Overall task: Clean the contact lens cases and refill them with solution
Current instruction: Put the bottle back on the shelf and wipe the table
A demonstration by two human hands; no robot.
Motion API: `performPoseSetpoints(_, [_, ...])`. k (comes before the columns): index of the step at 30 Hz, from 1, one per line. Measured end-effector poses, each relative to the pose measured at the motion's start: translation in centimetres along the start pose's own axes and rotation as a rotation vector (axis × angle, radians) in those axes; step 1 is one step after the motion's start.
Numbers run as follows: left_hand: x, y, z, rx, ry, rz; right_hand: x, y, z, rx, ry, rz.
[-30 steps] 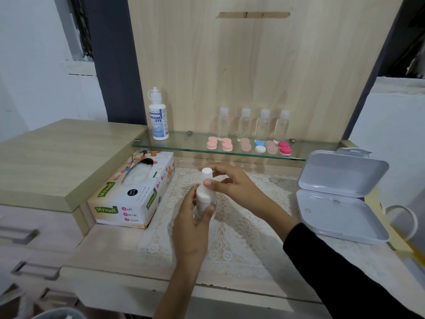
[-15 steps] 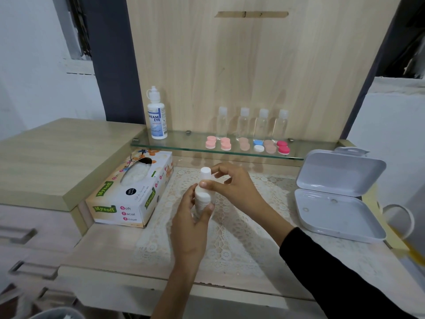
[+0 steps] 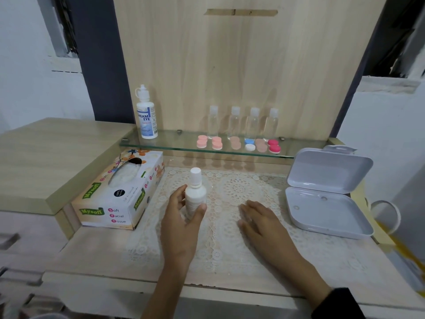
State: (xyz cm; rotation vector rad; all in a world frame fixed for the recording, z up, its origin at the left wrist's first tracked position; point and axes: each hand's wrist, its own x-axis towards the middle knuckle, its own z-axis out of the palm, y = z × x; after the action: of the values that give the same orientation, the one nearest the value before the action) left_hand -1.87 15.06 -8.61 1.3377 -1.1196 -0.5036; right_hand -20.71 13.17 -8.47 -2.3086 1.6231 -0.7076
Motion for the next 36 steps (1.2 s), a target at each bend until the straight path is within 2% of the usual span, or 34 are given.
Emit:
performPoseSetpoints(10, [0.4,-0.1,0.0,0.064,-0.015,-0.011,-0.8,-0.1,0.4,-0.091,-0.003,0.028])
performPoseSetpoints(19, [1.8,0.0,-1.2,0.016,-0.056,-0.037,-0.9,-0.2,0.1,0.034,0.038,0.044])
performPoseSetpoints(26, [5.8,0.9,-1.9,0.046,-0.045,-0.013,-0.9,-0.1,0.0,0.077,0.051,0.058])
performPoseSetpoints(36, [14.7,5.2,-1.1,0.174,0.068,0.086,-0.9,0.1,0.4,0.104,0.062,0.073])
